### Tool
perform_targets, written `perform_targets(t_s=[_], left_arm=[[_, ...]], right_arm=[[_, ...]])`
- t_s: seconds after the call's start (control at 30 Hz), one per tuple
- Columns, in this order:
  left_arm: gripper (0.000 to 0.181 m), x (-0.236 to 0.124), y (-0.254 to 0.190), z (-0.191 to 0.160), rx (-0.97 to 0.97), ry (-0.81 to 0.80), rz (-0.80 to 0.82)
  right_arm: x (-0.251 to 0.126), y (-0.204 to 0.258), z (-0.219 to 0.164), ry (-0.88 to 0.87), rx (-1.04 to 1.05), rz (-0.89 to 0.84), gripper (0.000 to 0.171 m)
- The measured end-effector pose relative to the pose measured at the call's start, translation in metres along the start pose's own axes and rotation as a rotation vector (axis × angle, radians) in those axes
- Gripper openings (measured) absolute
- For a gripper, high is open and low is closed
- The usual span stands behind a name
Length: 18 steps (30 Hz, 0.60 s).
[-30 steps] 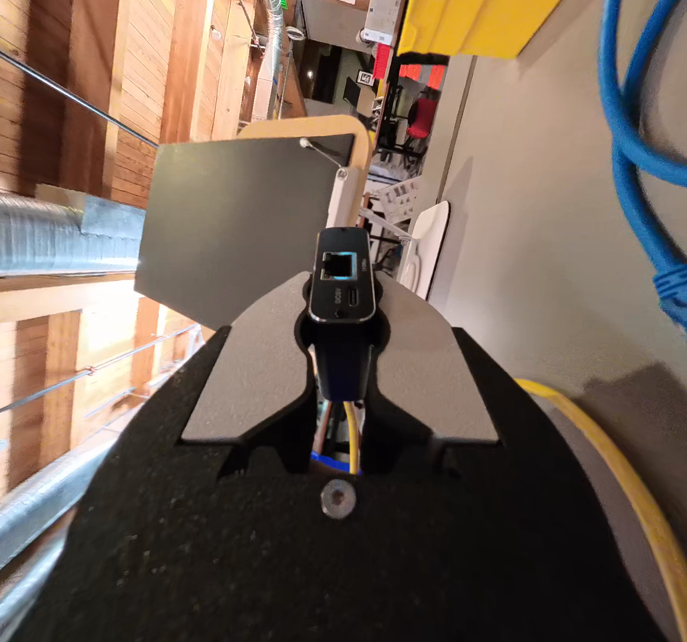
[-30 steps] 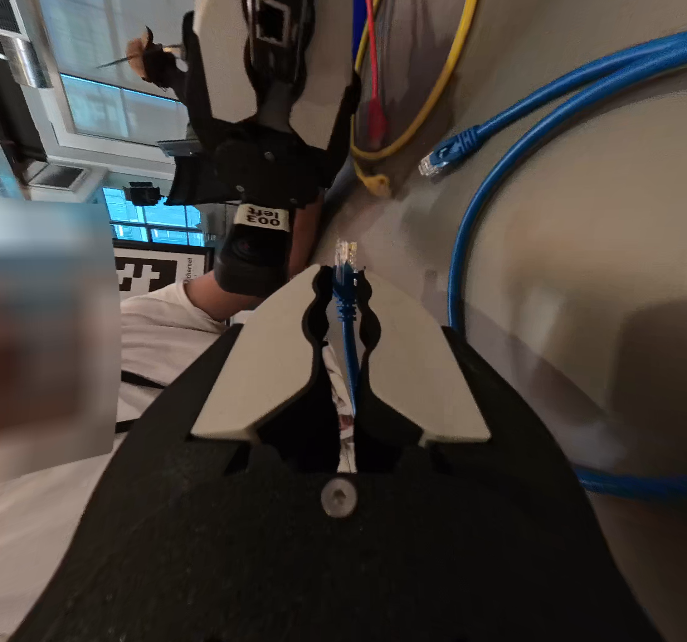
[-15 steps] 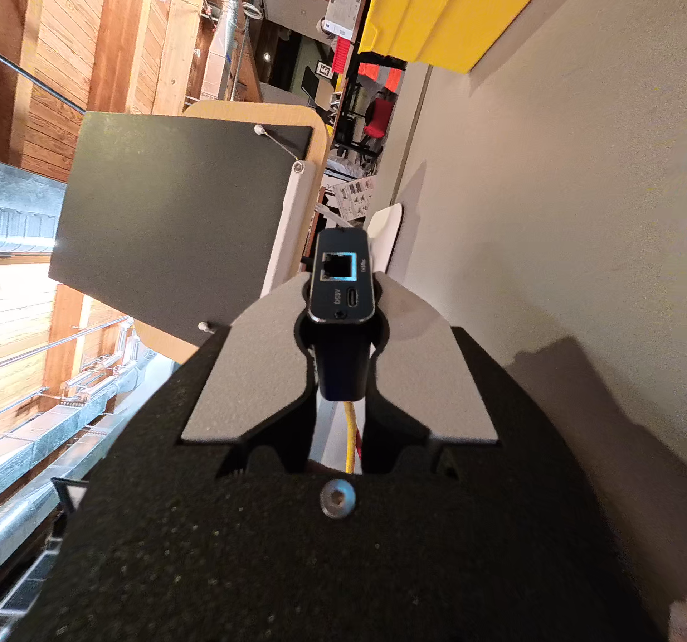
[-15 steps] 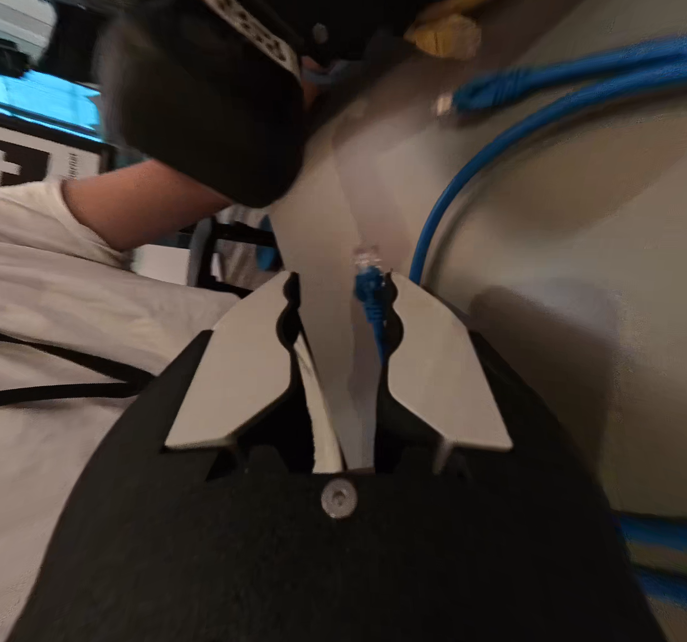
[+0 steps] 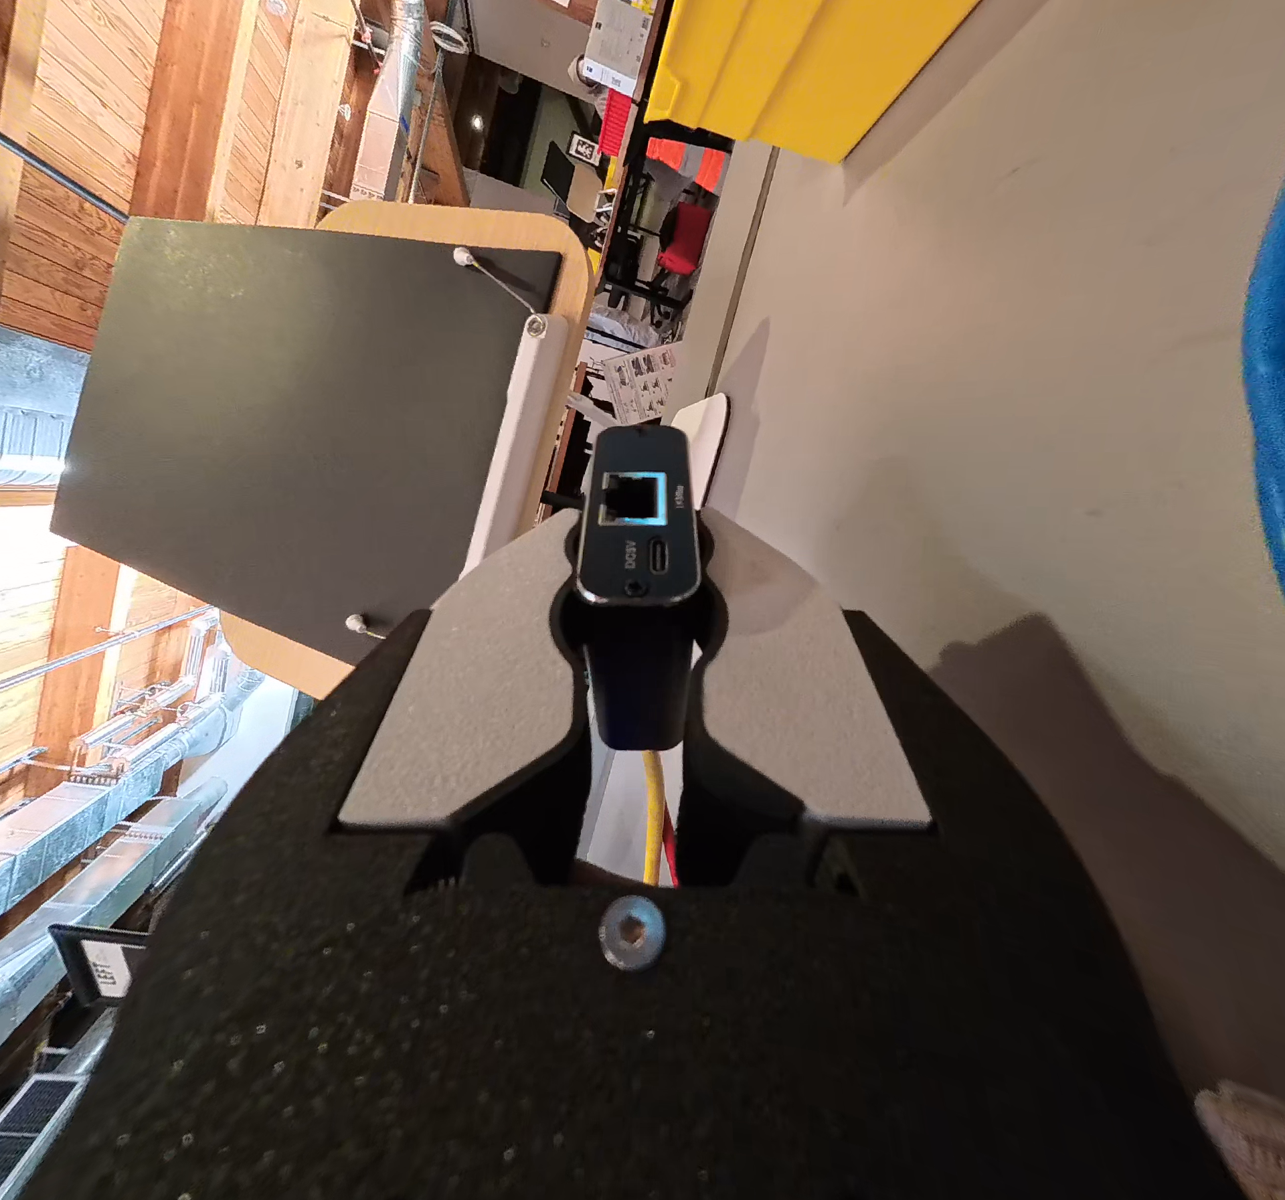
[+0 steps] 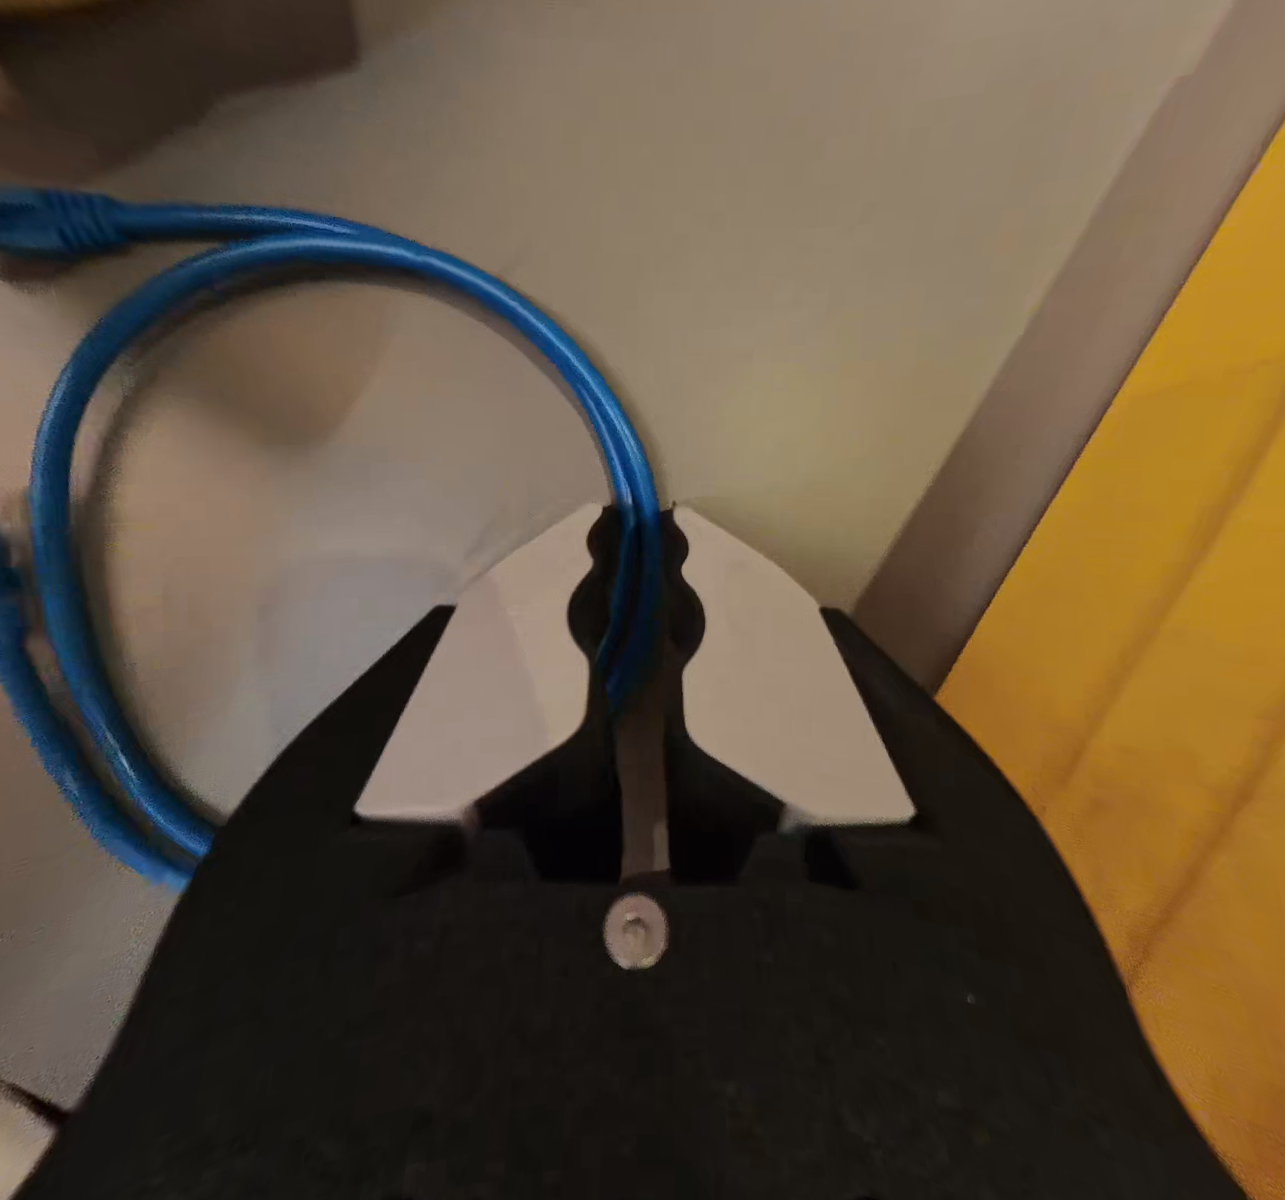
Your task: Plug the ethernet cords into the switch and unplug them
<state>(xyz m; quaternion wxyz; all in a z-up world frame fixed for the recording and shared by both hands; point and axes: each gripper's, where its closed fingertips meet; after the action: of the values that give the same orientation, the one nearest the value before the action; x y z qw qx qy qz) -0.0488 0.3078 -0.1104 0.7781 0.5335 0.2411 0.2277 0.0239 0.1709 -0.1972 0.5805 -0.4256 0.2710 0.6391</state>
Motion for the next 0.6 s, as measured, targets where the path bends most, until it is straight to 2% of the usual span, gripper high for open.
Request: perform_targets(t_s=[0.17, 0.3, 0.4, 0.5, 0.6], left_arm=[[0.026, 0.000, -0.001, -0.001, -0.008, -0.001, -0.006], [0.026, 0.000, -0.001, -0.001, -0.012, -0.001, -0.005], [0.026, 0.000, -0.001, 0.000, -0.014, -0.003, -0.006], [0.026, -0.001, -0.001, 0.002, -0.003, -0.009, -0.003], [0.026, -0.002, -0.001, 0.006, 0.008, -0.016, 0.001]], right_arm=[[-0.022, 0.006, 0.004, -0.054, -0.026, -0.031, 0.011], [-0.090, -0.015, 0.030, -0.181, -0.082, -0.171, 0.010], [-0.161, -0.061, 0.049, -0.276, -0.078, -0.348, 0.010], [-0.234, -0.128, 0.056, -0.372, 0.024, -0.534, 0.010], [-0.275, -0.190, 0.043, -0.384, 0.130, -0.682, 0.010]])
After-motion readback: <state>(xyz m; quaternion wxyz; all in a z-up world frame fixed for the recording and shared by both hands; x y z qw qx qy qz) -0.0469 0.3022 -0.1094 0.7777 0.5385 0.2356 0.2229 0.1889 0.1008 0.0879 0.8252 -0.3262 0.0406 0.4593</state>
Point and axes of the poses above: each gripper's, where its closed fingertips meet, x out along the fingers, z out of its top, y = z × x across the jaws, and after that the axes turned 5 degrees about -z, right-handed
